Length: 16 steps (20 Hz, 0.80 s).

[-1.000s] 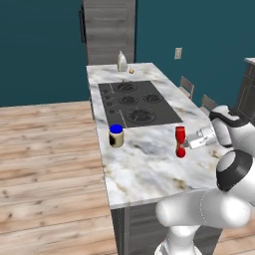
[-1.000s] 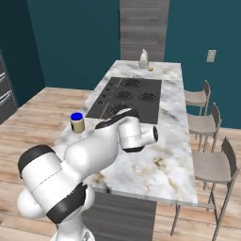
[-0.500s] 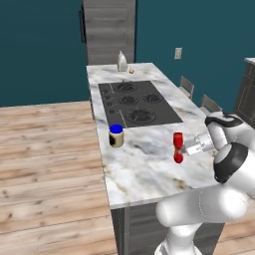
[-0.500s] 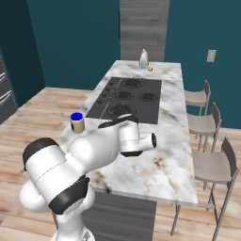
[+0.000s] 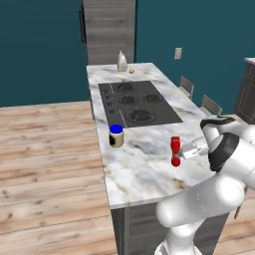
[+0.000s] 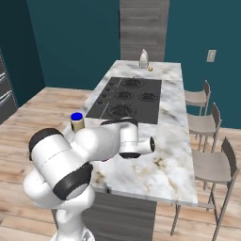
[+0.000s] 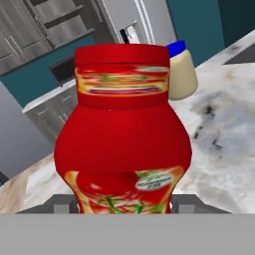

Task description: Move the ketchup and mayonnaise from the cabinet to the dining counter.

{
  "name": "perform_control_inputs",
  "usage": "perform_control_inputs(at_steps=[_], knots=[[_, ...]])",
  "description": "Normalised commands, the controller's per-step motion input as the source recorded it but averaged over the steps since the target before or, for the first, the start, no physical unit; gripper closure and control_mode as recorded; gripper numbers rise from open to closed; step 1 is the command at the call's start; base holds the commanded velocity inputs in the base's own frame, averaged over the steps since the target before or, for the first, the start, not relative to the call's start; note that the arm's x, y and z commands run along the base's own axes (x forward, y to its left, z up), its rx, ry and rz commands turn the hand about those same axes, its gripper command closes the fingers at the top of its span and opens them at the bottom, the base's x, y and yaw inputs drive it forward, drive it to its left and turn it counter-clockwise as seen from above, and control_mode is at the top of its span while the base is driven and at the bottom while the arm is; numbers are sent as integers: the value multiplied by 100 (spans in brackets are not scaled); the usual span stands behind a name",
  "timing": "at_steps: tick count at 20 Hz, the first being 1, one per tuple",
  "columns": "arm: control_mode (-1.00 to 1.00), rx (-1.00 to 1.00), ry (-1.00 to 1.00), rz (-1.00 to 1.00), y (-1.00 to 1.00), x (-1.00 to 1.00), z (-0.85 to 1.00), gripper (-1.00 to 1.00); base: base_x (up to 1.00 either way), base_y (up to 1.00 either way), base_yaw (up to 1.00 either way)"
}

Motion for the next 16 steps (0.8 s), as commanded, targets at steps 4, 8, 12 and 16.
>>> perform_control_inputs(at_steps=[4, 8, 12, 16], knots=[[-100, 0, -2, 0, 0, 2, -24, 100, 0, 0, 0], [-100, 0, -5, 0, 0, 0, -25, 100, 0, 0, 0], [-100, 0, -8, 0, 0, 0, -24, 100, 0, 0, 0], [-100, 0, -11, 0, 0, 0, -16, 100, 0, 0, 0]])
